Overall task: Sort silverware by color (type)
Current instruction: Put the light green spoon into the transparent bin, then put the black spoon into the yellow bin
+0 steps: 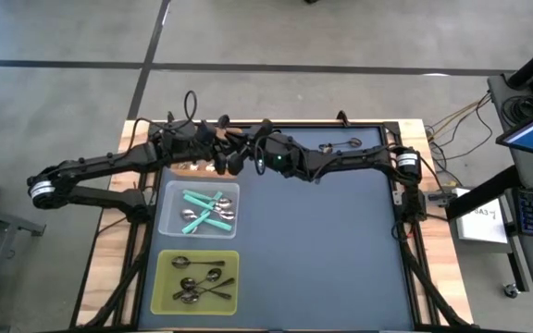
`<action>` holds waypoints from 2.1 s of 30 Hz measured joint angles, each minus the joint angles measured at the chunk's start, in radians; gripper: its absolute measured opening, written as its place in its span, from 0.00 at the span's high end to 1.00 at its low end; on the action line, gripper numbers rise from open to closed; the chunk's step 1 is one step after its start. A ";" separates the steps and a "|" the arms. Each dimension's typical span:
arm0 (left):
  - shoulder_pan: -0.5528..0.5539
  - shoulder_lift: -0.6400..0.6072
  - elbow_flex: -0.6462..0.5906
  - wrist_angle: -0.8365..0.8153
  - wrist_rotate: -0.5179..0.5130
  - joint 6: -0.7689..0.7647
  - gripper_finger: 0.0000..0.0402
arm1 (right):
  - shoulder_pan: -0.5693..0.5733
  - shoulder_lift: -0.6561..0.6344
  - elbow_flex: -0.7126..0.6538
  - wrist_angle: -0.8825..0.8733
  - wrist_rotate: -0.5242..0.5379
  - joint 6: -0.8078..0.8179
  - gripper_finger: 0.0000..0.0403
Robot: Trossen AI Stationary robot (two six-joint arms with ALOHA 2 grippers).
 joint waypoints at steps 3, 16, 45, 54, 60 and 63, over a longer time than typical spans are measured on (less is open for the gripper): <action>0.000 -0.002 0.000 -0.001 -0.002 -0.002 0.94 | -0.005 0.000 0.024 -0.038 0.000 0.010 0.96; 0.003 -0.010 0.086 -0.382 0.019 0.116 0.94 | -0.082 -0.018 0.411 -1.080 -0.136 0.040 0.72; -0.010 0.009 0.100 -1.105 0.207 0.239 0.55 | -0.247 -0.030 0.023 -1.633 -0.137 0.034 0.76; -0.010 0.010 0.100 -0.858 0.317 0.069 0.56 | -0.434 -0.077 -0.153 -1.476 -0.253 0.008 0.76; -0.010 0.010 0.100 -0.664 0.324 -0.025 0.60 | -0.516 -0.076 -0.209 -1.314 -0.387 0.010 0.77; -0.010 0.010 0.100 -0.585 0.324 -0.069 0.61 | -0.519 -0.076 -0.224 -1.224 -0.393 -0.029 0.77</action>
